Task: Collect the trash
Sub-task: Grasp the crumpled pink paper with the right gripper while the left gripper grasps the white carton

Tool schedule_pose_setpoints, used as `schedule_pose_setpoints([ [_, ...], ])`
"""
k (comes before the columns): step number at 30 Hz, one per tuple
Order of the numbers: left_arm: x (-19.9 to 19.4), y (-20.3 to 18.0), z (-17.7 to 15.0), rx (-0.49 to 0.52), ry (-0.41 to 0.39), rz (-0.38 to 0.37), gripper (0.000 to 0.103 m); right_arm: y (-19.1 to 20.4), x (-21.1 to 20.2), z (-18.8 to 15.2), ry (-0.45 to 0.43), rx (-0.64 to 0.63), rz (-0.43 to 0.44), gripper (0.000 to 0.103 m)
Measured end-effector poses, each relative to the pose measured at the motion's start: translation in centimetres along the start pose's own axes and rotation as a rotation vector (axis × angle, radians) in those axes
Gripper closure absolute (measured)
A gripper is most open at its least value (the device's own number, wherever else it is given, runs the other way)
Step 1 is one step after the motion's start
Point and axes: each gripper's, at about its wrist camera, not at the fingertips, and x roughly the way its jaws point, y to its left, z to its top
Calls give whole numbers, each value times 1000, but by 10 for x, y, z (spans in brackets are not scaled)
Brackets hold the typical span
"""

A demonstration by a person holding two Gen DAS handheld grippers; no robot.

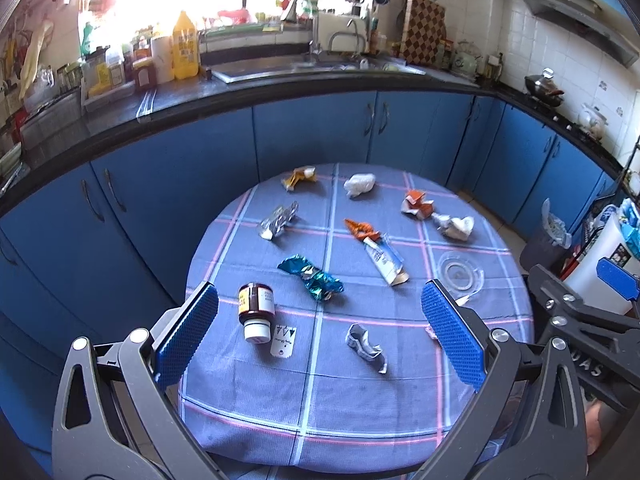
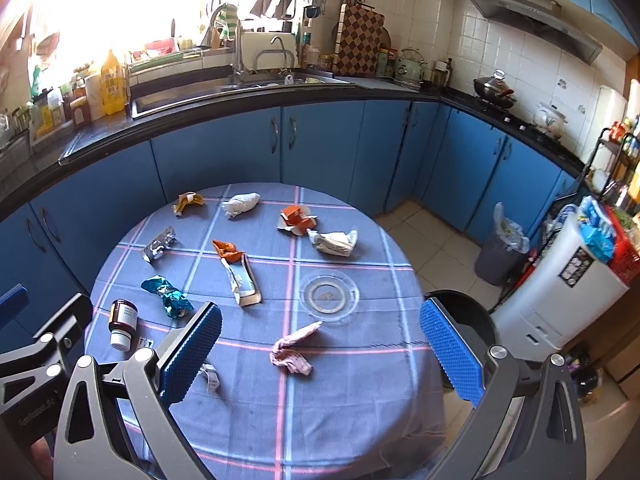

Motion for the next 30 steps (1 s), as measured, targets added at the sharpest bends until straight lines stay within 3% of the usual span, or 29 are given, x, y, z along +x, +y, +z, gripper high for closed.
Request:
schedule_pose_setpoints([
  [5,45,6,-12,-5,112,-34,3,-11,42,-15,62,72,40,6],
  [12,98,-15,-46,81,254,-38,3,-15,101,-41,200,71,-1,6],
  [21,142,-22,-62,112,357,-4,5,-16,144,-61,305,51,-10,6],
  [28,148,-16,-60,90,355,-21,5,-7,164,-66,345,10,-3,6],
  [30,147,-10,-61,71,355,-44,14,-2,166,-67,347,-11,1,6],
])
